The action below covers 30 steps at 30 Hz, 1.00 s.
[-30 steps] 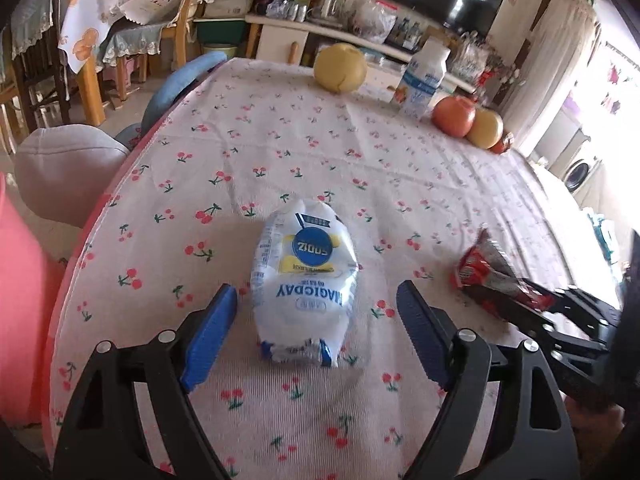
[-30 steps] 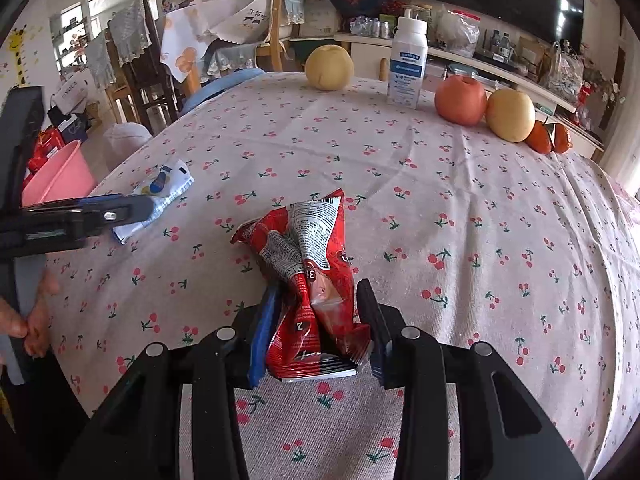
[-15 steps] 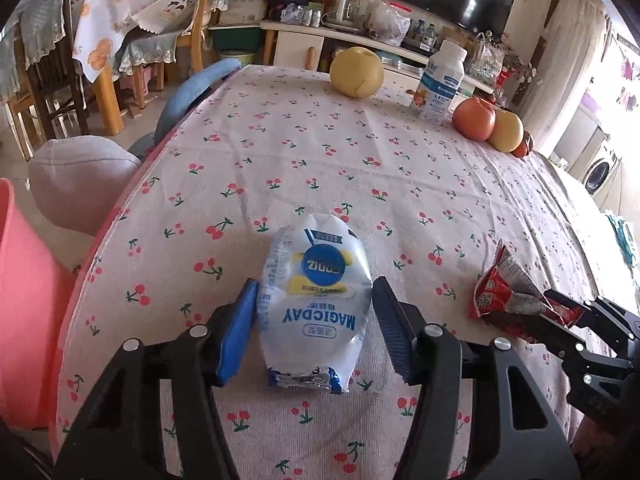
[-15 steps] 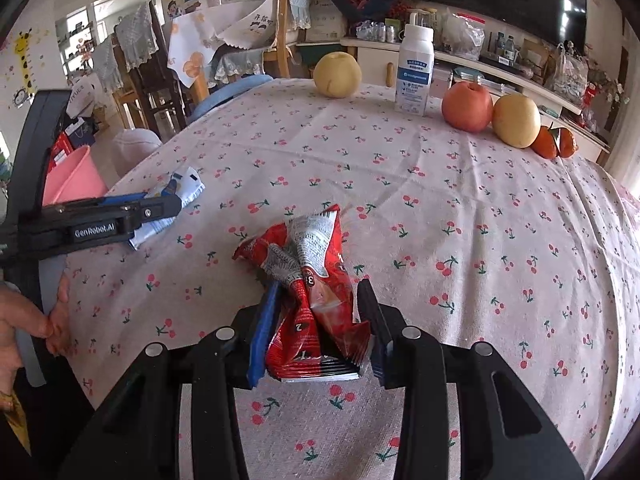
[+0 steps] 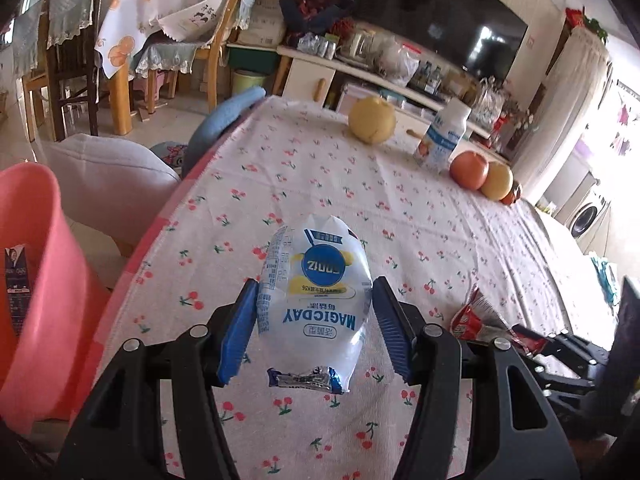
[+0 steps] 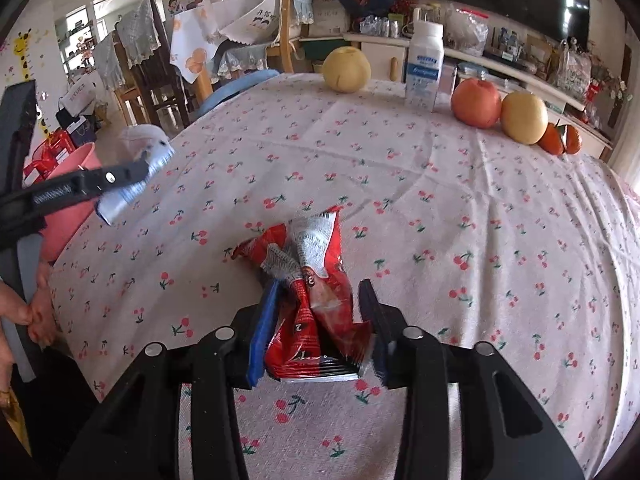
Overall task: Collect trash
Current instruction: 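Carry the MAGICDAY bag with the left tool and the wrapper with the right tool into the pink bucket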
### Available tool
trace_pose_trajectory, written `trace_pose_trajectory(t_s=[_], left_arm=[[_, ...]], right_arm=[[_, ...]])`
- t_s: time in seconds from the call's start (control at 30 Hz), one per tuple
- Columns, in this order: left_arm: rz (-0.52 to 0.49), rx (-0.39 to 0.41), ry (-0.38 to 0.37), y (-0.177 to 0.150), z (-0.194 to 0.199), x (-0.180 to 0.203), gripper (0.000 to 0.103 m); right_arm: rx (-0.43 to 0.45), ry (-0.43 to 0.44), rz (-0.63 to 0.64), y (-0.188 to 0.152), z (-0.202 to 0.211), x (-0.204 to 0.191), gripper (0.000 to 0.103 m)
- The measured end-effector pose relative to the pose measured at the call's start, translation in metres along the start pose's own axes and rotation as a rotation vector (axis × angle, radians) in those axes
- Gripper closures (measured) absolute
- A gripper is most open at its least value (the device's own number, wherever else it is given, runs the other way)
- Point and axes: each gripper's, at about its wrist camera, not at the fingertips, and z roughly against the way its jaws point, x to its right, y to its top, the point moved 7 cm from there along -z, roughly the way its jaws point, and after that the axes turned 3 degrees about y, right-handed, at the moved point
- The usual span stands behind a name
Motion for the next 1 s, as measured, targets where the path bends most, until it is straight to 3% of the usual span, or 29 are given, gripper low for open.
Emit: trace_pose_trajectory(t_s=[0.3, 0.67, 1.0], left_arm=[[0.025, 0.065, -0.025, 0.008, 0.022, -0.013, 0.044], [0.09, 0.151, -0.033, 0.019, 0.05, -0.041, 0.044], [0.205, 0.277, 0.0, 0.027, 0.086, -0.087, 0.044]], right_arm=[[-0.018, 0.004, 0.013, -0.001, -0.015, -0.013, 0.053], [0.001, -0.038, 0.053, 0.006, -0.013, -0.025, 0.064], [0.066, 0.038, 0.108, 0.034, 0.003, -0.083, 0.065]])
